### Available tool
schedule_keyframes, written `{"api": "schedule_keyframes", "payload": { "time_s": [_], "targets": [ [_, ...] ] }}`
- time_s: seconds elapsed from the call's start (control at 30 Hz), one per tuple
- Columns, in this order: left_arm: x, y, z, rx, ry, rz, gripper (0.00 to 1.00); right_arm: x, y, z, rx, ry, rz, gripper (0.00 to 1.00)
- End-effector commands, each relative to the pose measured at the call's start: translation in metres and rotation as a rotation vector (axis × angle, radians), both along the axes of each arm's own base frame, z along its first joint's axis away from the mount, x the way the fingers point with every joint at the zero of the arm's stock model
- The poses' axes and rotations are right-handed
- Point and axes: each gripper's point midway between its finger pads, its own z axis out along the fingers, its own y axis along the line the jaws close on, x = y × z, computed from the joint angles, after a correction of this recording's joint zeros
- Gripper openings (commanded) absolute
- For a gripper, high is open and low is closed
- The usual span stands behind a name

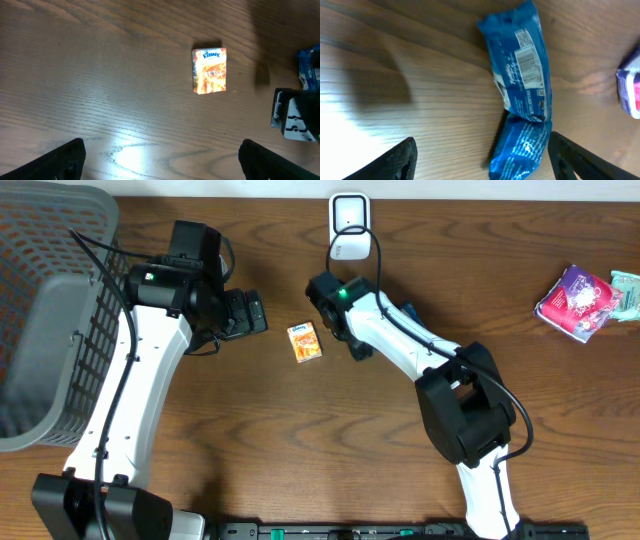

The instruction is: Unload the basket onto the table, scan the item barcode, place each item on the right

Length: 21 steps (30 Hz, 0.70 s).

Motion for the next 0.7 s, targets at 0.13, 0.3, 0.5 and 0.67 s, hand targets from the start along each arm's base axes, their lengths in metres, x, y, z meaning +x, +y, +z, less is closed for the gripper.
{"api": "schedule_keyframes", "payload": {
  "time_s": [0.13,0.3,0.5,0.67],
  "targets": [
    [0.001,0.003,0.000,0.011,-0.001,0.001,0.98,0.005,-0.042,-0.013,-0.108,-0.054,-0.067,0.66],
    [0.001,0.003,0.000,0.011,0.000,0.001,0.98,0.003,-0.063,-0.032,-0.113,-0.064,-0.106,0.63],
    [0.001,0.003,0.000,0.011,0.000,0.001,0.98,0.000,-0.084,-0.051,-0.108,-0.070,-0.152,0.60],
    [0.001,0.003,0.000,0.011,0.000,0.001,0.98,-0.001,-0.091,-0.054,-0.098,-0.062,-0.173,0.31]
  ]
}}
